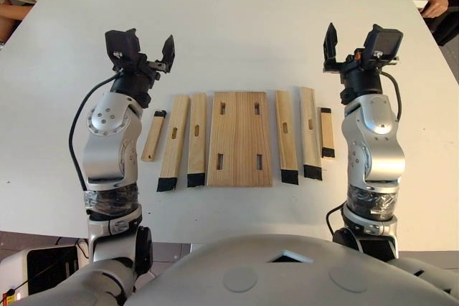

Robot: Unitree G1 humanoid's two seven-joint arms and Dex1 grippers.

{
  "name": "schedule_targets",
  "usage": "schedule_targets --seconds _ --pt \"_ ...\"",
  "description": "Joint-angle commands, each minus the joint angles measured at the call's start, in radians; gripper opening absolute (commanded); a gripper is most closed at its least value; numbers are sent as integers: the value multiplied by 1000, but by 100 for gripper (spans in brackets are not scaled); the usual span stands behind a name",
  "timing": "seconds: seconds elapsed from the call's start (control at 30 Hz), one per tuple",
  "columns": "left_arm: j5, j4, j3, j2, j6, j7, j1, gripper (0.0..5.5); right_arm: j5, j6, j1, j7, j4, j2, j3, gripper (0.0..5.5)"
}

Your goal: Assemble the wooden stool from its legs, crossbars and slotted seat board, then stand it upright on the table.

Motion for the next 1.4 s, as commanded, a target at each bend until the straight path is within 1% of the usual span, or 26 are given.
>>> schedule_targets --seconds 0.03,0.1,0.23,0.53,0.63,0.67,0.73,0.83,0.9,0.93,1.03,1.13,1.2,1.4 --pt "-12 -16 14 -24 30 41 -16 407 13 27 -25 8 -1 -2 8 461" --pt "-3 -8 18 -37 29 67 -20 407 17 30 -33 14 4 -6 8 461" --pt "37 -9 -11 -25 11 81 -11 407 17 31 -32 17 9 -12 3 461" --pt "19 0 -11 2 50 30 -11 407 11 23 -7 -9 -6 6 2 461" --pt "-13 -22 14 60 109 -30 20 407 8 23 4 -16 -18 6 -2 461" --pt "-35 -28 31 125 151 -93 48 407 7 27 8 -20 -29 5 -7 461" --pt "-64 -17 47 349 268 -277 98 407 1 39 37 -39 -78 4 -32 461" --pt "-71 66 11 663 395 -505 85 407 -16 42 109 -77 -153 16 -71 461" --pt "-118 67 -8 772 512 -587 55 407 -27 37 151 -100 -184 31 -83 461" --pt "-147 44 -12 791 563 -607 49 407 -31 34 165 -108 -192 37 -84 461" --pt "-239 -91 -2 775 709 -616 82 407 -31 31 173 -121 -196 46 -77 461" --pt "-278 -218 8 728 788 -567 151 407 -27 30 157 -116 -184 40 -79 461" --pt "-264 -239 13 716 787 -531 192 407 -25 33 148 -111 -182 34 -84 461" --pt "-186 -167 6 702 695 -452 240 407 -23 37 143 -101 -179 26 -87 461"
